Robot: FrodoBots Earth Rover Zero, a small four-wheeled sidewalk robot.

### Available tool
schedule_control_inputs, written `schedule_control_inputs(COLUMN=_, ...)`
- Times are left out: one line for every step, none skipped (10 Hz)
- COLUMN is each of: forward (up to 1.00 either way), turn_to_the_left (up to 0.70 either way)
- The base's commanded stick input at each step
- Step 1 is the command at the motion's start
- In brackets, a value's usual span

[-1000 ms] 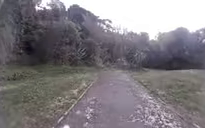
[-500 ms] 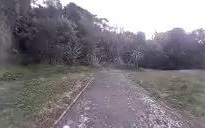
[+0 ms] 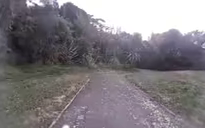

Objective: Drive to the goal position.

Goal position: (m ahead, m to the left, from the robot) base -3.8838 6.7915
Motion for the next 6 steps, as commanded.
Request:
schedule_control_inputs(forward=0.45, turn_to_the_left=-0.11)
schedule_control_inputs(forward=0.45, turn_to_the_left=-0.13)
schedule_control_inputs(forward=0.45, turn_to_the_left=-0.15)
schedule_control_inputs(forward=0.45, turn_to_the_left=-0.08)
schedule_control_inputs(forward=0.45, turn_to_the_left=-0.04)
schedule_control_inputs(forward=0.45, turn_to_the_left=0.0)
